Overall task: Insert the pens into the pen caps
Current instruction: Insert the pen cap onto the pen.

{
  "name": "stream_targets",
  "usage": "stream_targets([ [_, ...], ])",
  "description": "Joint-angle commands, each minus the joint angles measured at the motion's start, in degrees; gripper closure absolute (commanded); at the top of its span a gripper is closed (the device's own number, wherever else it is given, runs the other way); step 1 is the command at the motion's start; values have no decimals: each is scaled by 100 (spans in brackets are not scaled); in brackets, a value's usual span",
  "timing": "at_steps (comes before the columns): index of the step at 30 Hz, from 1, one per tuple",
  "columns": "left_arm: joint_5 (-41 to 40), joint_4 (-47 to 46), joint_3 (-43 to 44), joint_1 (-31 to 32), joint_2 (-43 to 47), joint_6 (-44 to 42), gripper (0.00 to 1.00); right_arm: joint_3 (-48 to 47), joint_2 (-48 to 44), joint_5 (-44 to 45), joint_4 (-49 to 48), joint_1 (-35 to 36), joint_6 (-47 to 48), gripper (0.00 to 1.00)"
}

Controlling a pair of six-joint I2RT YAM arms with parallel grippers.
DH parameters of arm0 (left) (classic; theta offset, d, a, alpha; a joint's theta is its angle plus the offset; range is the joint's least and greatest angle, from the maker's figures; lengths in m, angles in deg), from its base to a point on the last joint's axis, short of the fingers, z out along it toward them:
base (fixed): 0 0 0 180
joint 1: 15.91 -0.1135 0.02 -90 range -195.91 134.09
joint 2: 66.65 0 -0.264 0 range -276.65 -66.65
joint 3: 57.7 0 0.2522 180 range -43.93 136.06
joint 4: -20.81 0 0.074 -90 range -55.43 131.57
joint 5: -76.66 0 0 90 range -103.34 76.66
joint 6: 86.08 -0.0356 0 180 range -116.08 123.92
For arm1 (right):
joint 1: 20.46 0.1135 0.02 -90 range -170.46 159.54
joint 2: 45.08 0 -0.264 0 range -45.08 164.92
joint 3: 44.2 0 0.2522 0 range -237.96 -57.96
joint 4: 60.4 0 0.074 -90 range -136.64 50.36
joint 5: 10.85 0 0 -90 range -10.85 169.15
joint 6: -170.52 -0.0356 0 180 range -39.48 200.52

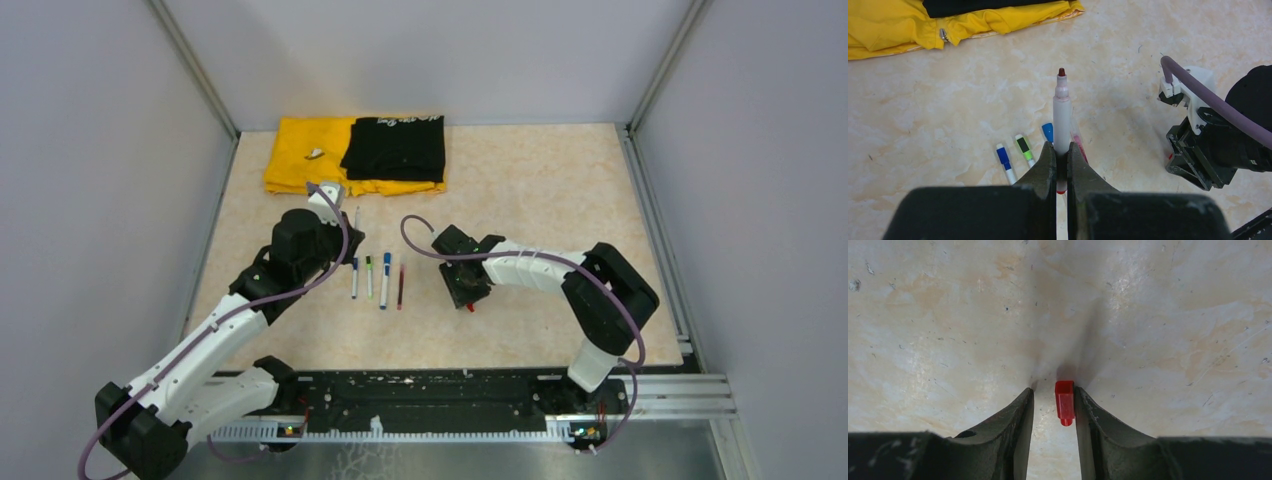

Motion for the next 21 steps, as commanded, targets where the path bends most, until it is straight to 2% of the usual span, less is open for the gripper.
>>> stream_targets([
  [1,-72,-173,54,-28,86,-61,100,-50,212,-43,224,83,22,66],
  [9,-55,-177,51,-26,70,-61,100,-83,237,76,349,54,81,74],
  [13,-46,-173,52,-25,67,-63,100,-86,246,48,373,24,124,82],
  [19,236,-250,69,-35,36,-39,100,-153,-67,116,334,-19,115,100],
  [21,442,-288,136,-38,22,11,100,-229,-316,307,332,-54,31,100],
])
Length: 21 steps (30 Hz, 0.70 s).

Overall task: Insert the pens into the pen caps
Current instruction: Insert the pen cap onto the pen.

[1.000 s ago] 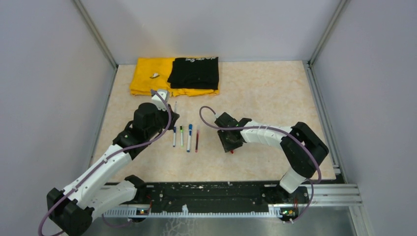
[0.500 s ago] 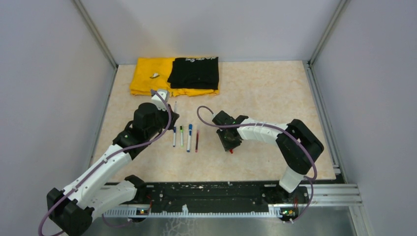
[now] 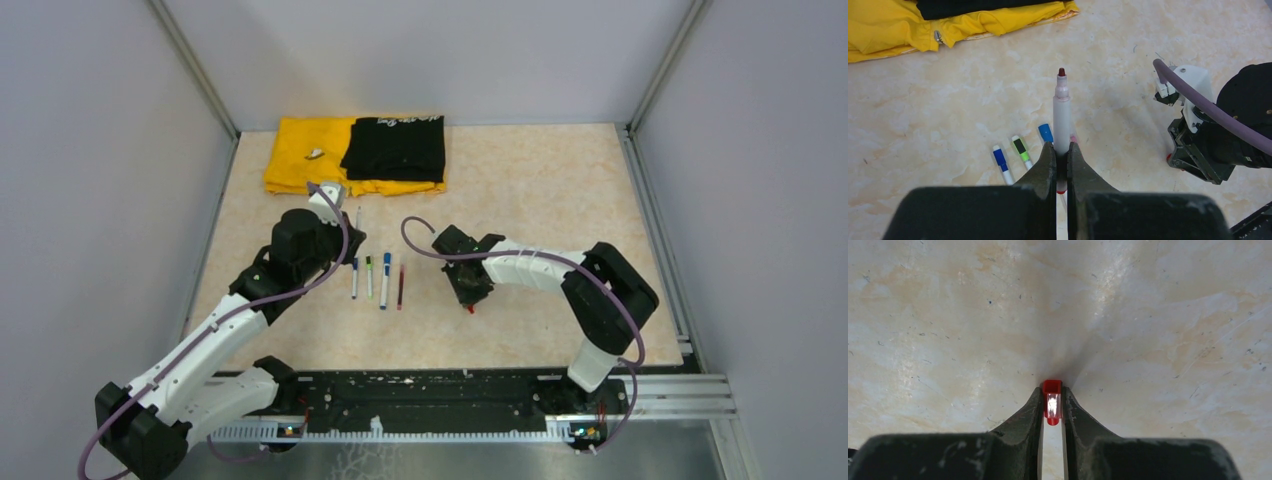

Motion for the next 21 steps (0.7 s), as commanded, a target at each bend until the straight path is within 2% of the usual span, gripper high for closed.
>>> stream_targets([
  [1,491,-303,164,-27,36,49,100,-219,-516,310,143,-54,-136,100],
  [4,949,-542,233,-29,167,141,100,-428,-1058,680,75,-141,-199,100],
  [7,1254,-613,437,-20,30,193,100,-480,-1689,833,-461,-184,-131,100],
  [15,2443,-966,750,128,-483,199,100,718,-3556,1304,-3395,-501,-795,100],
  [21,2722,-1306,1000,555,-955,363,100,1372,-4393,410,-5226,-726,-1365,100],
])
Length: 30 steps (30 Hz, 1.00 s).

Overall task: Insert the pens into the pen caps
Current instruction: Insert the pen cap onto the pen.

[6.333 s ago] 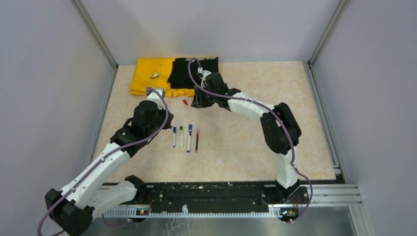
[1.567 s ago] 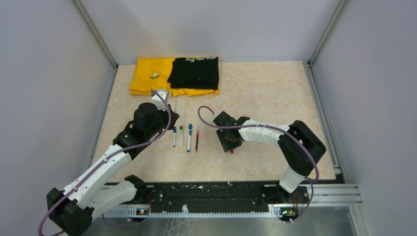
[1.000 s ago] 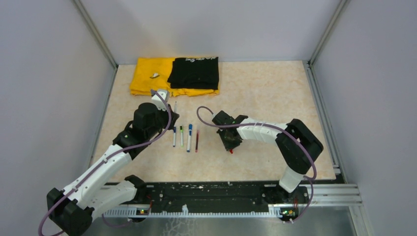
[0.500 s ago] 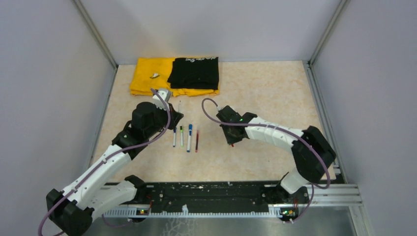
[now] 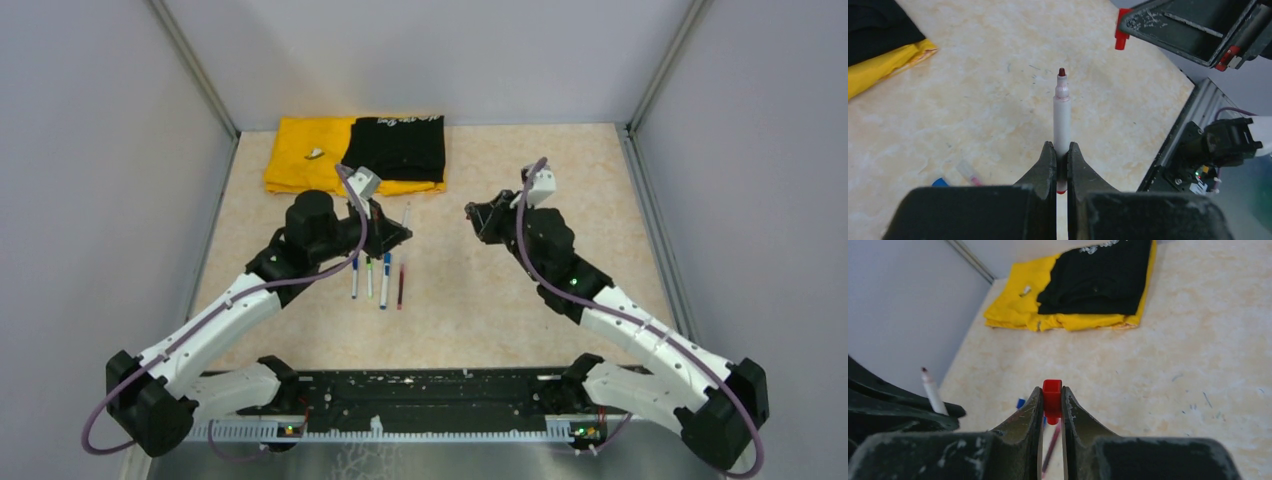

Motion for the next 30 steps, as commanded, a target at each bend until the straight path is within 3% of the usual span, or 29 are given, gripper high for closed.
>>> stream_targets([
  [1,481,-538,432,350,-383,144,100,411,-529,-723,-2016,-129,-592,100],
  [10,790,-1000,602,850,-724,284,100,1091,-936,-1347,-3797,-131,-924,100],
  [30,835,-1039,534,1019,-663,7,100,950,-548,-1752,-3897,-131,-985,100],
])
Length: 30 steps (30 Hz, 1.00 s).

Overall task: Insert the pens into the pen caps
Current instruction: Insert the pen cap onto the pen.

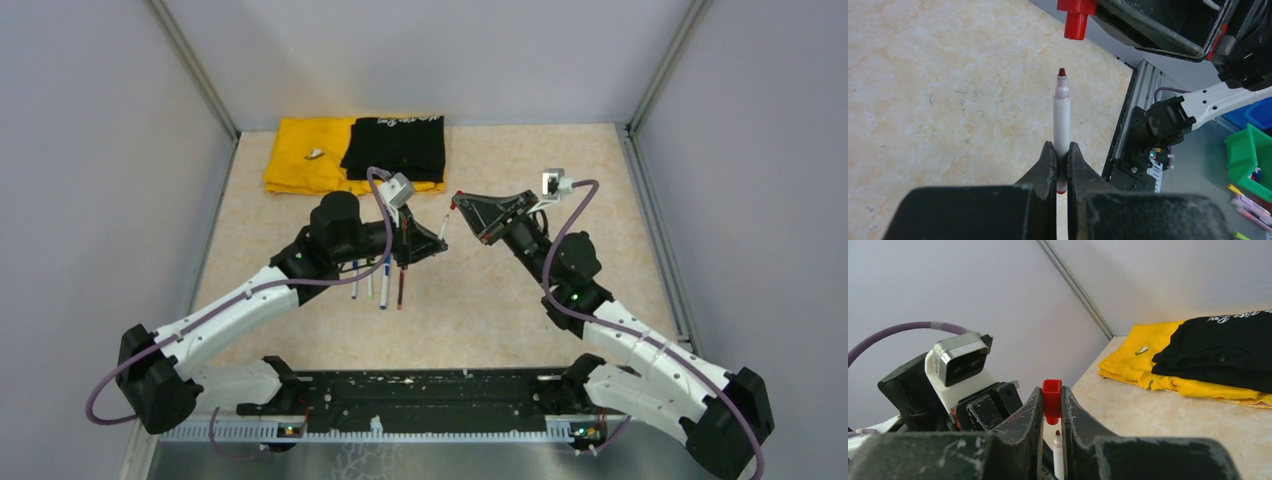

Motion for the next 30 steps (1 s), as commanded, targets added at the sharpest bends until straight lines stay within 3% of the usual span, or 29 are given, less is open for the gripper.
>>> stream_targets([
  [1,50,-193,131,28,83,-163,100,-184,56,-238,-305,-26,-58,100],
  [30,-191,-140,131,29,153,-269,100,-228,218,-444,-111,-26,-56,100],
])
